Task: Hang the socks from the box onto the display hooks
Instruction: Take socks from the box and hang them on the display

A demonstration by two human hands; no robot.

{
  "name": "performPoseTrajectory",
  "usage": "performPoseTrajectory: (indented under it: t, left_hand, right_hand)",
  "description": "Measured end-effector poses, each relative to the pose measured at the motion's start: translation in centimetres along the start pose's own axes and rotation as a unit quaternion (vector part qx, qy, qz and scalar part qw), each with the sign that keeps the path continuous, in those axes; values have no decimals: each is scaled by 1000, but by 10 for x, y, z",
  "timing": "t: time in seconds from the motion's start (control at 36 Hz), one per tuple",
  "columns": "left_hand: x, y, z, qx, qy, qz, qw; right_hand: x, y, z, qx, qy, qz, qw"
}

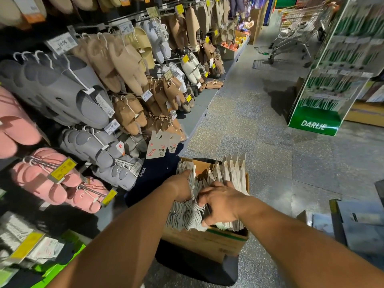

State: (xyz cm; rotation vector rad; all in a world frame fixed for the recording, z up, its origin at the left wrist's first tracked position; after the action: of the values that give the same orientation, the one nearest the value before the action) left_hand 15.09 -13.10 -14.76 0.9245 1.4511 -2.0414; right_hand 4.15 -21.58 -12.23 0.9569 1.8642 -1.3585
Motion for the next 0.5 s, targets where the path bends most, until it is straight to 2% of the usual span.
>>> performPoseTrajectory:
  t: [0.28, 0.44, 0.5]
  left_hand:
    - [-47, -24, 7, 42, 28, 39, 998]
    - [-40, -25, -1, 18, 0, 26, 999]
    - [-30, -24, -4, 5, -29, 18, 999]
  right_hand:
    - [-6, -1, 4, -9, 2, 2, 1000]
    - [-19, -2, -6, -15, 30, 56, 998]
    - [-16, -3, -7, -16, 53, 47, 997]
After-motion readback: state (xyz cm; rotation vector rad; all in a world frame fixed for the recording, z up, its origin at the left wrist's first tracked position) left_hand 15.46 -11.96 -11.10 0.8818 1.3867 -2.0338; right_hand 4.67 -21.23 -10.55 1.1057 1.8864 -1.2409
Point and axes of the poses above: each hand's wrist, its own y-axis towards the middle knuckle, its own x-axis out of the palm, z = x × y, the point moved 8 cm from there along y, towards the middle knuckle, and after that the axes turned 5 degrees about -x, right-handed, at the moved point
